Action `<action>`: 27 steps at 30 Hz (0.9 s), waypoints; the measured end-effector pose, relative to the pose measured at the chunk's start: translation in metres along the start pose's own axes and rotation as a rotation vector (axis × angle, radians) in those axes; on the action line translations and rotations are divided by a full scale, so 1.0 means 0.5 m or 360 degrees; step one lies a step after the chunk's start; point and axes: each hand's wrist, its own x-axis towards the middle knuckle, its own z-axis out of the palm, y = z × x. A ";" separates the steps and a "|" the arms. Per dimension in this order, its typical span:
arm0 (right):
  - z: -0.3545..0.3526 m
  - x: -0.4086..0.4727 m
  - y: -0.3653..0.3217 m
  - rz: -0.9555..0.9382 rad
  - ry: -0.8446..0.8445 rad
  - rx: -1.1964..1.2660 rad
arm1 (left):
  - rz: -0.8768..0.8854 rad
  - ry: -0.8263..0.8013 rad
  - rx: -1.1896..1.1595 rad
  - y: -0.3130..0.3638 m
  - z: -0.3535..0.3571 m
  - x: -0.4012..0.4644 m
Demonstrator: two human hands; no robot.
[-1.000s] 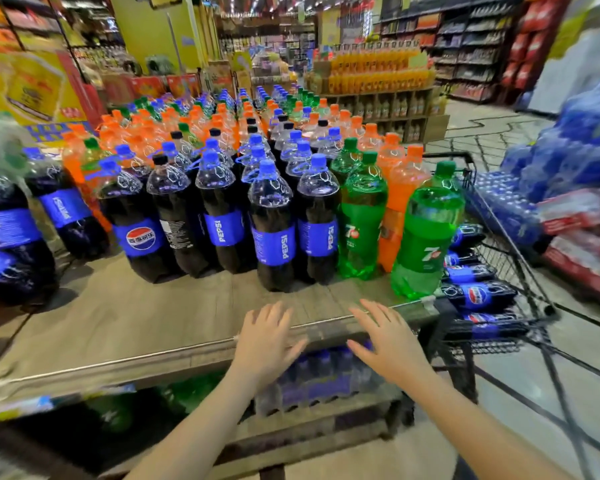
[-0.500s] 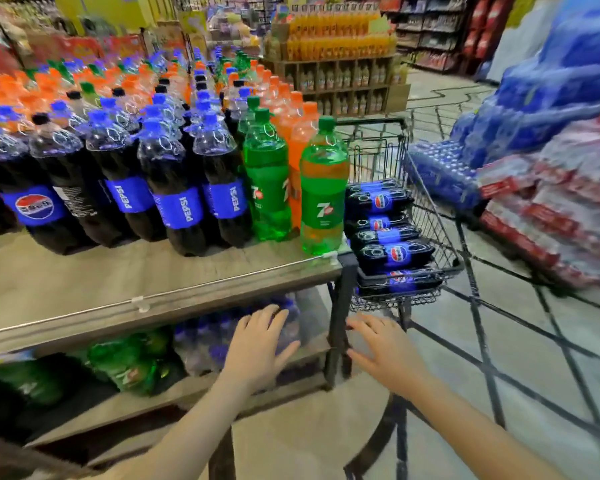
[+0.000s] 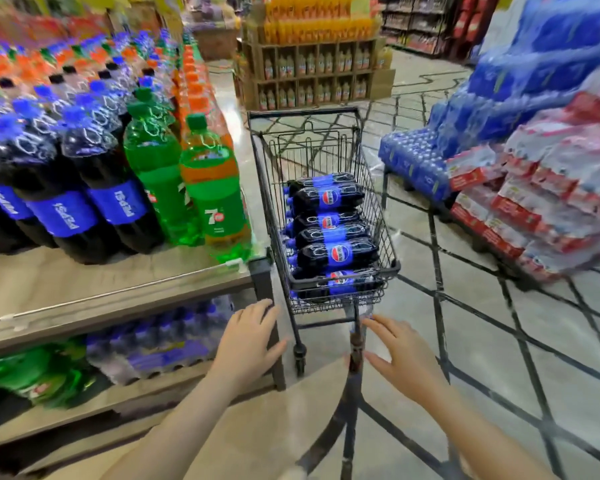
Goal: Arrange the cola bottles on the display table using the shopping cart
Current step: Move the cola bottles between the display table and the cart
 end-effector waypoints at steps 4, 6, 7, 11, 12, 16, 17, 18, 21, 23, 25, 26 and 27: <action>-0.012 0.032 0.076 0.0043 -0.0003 -0.0003 | 0.0018 -0.0046 0.0003 0.036 0.030 0.078; -0.019 0.058 0.114 0.0048 -0.0021 0.0004 | 0.0066 -0.0073 0.0028 0.050 0.049 0.125; -0.022 0.074 0.134 0.0052 -0.0022 0.0001 | 0.0098 -0.0079 0.0033 0.056 0.060 0.152; -0.040 0.147 0.192 0.0046 -0.0057 0.0030 | 0.0174 -0.0092 0.0036 0.076 0.097 0.263; -0.041 0.166 0.206 0.0036 -0.0070 0.0032 | 0.0183 -0.0110 0.0032 0.080 0.107 0.289; -0.033 0.243 0.255 -0.0005 -0.0047 0.0006 | 0.0195 -0.0141 0.0009 0.085 0.140 0.383; -0.035 0.262 0.266 -0.0017 -0.0036 0.0021 | 0.0186 -0.0133 0.0019 0.085 0.145 0.405; -0.038 0.282 0.276 -0.0027 -0.0034 0.0041 | 0.0176 -0.0128 0.0023 0.085 0.149 0.426; -0.040 0.336 0.310 -0.0061 -0.0027 0.0083 | 0.0152 -0.0111 0.0021 0.085 0.166 0.475; -0.040 0.374 0.339 -0.0082 -0.0062 0.0093 | 0.0111 -0.0112 0.0026 0.083 0.180 0.502; -0.037 0.416 0.372 -0.0106 -0.0116 0.0117 | 0.0059 -0.0124 0.0025 0.086 0.195 0.535; -0.034 0.436 0.390 -0.0130 -0.0140 0.0117 | 0.0034 -0.0125 0.0025 0.091 0.203 0.551; -0.030 0.456 0.408 -0.0156 -0.0167 0.0114 | 0.0004 -0.0129 0.0032 0.096 0.213 0.566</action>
